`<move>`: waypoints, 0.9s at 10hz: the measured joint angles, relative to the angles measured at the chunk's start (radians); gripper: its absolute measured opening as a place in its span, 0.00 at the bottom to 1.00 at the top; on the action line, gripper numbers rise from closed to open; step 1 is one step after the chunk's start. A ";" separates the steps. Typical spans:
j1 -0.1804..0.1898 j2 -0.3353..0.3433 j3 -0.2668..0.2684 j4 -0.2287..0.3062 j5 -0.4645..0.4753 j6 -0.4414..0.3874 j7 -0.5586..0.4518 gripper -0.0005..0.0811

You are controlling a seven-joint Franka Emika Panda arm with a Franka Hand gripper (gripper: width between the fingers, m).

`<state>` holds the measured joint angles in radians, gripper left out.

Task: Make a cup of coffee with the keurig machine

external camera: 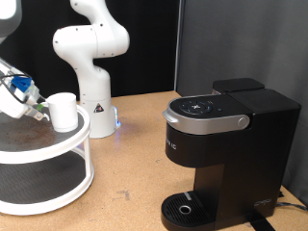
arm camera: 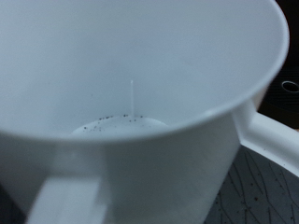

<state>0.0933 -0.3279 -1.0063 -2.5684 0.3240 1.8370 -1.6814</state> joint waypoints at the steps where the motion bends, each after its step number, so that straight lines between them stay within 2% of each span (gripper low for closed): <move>1: 0.002 0.008 -0.003 0.000 0.007 0.001 -0.010 0.99; 2: 0.003 0.013 -0.004 -0.001 0.011 0.001 -0.019 1.00; 5: 0.003 0.016 -0.005 -0.003 0.013 0.001 -0.029 0.51; 6: 0.003 0.016 -0.006 -0.003 0.013 0.001 -0.033 0.51; 7: 0.003 0.016 -0.008 -0.003 0.013 0.001 -0.038 0.27; 8: 0.003 0.017 -0.009 -0.003 0.013 0.001 -0.039 0.27; 9: 0.003 0.017 -0.012 -0.003 0.013 0.001 -0.040 0.11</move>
<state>0.0961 -0.3113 -1.0182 -2.5719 0.3369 1.8380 -1.7211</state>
